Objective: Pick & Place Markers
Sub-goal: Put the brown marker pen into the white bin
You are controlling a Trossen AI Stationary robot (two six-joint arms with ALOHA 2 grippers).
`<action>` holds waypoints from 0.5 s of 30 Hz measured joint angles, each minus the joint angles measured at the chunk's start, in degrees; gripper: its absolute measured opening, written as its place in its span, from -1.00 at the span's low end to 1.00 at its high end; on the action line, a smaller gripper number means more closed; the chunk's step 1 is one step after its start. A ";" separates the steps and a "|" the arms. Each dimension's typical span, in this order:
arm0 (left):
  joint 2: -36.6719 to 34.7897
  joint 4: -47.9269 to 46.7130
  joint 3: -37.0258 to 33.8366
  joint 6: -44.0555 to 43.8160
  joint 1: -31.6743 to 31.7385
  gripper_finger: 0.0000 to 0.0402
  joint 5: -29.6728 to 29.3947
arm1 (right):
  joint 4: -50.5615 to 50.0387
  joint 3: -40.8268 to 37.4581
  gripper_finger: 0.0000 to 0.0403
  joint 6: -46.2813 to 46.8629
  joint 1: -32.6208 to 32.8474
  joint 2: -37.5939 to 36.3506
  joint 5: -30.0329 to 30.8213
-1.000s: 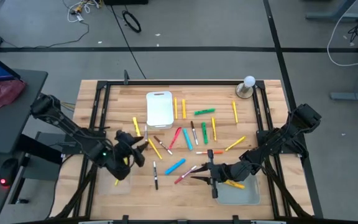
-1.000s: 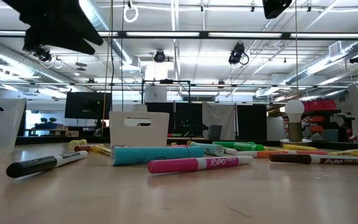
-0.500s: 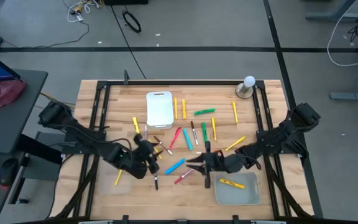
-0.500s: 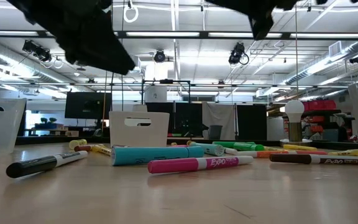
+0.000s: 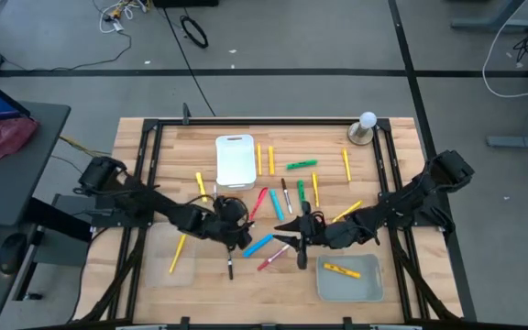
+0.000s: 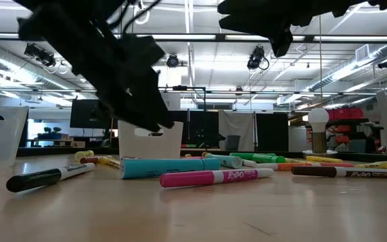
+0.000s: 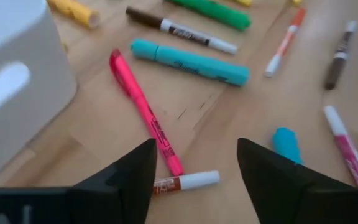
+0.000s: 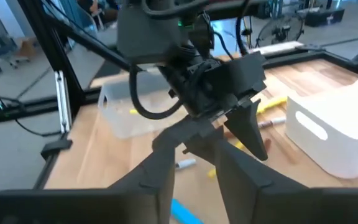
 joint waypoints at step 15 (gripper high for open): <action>3.76 3.17 0.00 -1.62 2.76 0.15 3.42 | -8.03 -0.02 -0.22 0.80 0.76 -4.81 0.04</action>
